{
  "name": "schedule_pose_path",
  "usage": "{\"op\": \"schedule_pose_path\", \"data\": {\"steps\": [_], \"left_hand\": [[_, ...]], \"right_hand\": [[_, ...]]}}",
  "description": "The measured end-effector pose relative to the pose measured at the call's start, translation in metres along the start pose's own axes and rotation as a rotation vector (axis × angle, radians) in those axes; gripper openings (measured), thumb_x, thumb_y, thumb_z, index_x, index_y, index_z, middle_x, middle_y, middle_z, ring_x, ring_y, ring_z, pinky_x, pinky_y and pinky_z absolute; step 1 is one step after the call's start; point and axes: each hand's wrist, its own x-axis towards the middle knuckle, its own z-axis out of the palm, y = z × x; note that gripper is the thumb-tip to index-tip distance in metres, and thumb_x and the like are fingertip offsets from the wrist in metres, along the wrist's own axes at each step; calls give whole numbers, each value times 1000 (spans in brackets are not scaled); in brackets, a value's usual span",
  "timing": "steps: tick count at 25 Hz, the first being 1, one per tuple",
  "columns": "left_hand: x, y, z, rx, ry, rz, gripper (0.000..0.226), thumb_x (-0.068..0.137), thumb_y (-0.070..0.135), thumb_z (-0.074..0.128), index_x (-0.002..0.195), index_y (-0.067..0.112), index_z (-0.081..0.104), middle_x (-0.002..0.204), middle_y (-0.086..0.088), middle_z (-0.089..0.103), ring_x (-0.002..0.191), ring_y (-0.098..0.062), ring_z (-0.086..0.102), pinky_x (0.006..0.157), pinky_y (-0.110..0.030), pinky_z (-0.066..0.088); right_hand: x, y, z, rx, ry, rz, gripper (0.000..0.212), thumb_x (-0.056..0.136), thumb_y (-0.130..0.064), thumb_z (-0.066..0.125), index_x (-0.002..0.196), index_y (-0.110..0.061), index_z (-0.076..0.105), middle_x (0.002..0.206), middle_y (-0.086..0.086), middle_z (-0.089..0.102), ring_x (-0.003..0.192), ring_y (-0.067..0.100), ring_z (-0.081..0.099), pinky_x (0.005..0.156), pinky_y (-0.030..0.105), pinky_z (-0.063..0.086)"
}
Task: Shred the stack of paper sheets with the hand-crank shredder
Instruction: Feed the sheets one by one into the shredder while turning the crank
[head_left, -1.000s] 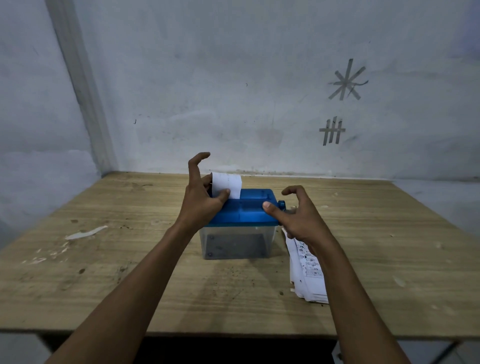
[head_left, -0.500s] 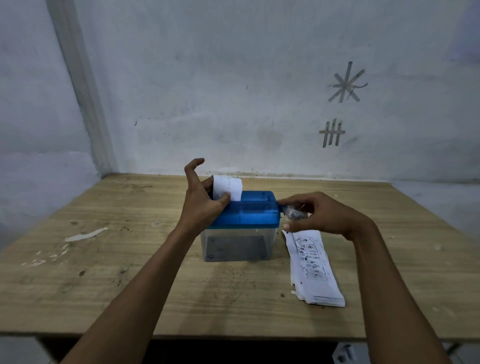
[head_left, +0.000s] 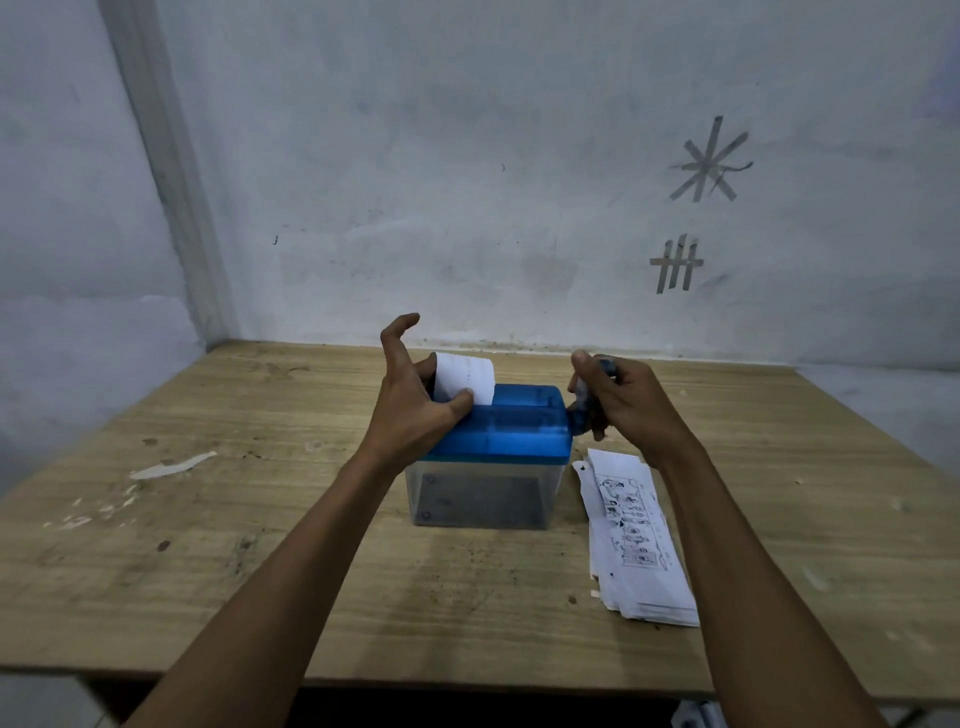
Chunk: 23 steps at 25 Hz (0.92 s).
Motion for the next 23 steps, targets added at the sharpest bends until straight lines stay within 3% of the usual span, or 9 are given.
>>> {"op": "schedule_pose_path", "data": {"steps": [3,6,9,12,18,23], "left_hand": [[-2,-1,0,17,-27,19,99,80,16,83,146,30,11,96,-4,73,90,-16,69,85,-34,58],[-3,-3,1,165,-80,21,111,70,49,88,143,34,6,102,-3,68,91,-13,67,80,-27,57],[-1,-5,0,302,-107,17,121,54,81,77,140,39,3,104,-1,65,88,-17,66,83,-33,60],[-4,-4,1,362,-108,5,121,49,90,70,136,38,4,98,-1,63,83,-18,65,80,-40,61],[-6,4,2,421,-111,-46,118,49,90,67,134,34,7,103,0,61,85,-18,63,78,-42,61],[-4,5,3,449,-147,-66,114,50,86,70,133,35,10,115,5,55,95,-21,60,79,-36,56]], "right_hand": [[15,15,15,92,58,301,40,97,-50,59,84,-13,54,56,2,52,39,16,48,39,23,32],[22,32,25,299,52,549,24,98,-39,61,98,-17,52,67,7,53,34,11,36,32,15,23],[26,37,25,334,22,643,16,99,-33,57,96,-17,53,62,5,56,32,8,36,30,12,21],[15,46,30,351,6,809,23,101,-29,50,83,-15,56,57,-1,51,31,3,36,26,13,19],[-20,38,31,-1,-31,782,31,103,-23,37,83,-10,56,53,-1,42,38,8,28,37,18,17],[-65,25,22,-42,-109,714,41,102,-34,36,71,-13,51,47,0,40,39,10,26,41,21,19]]}}
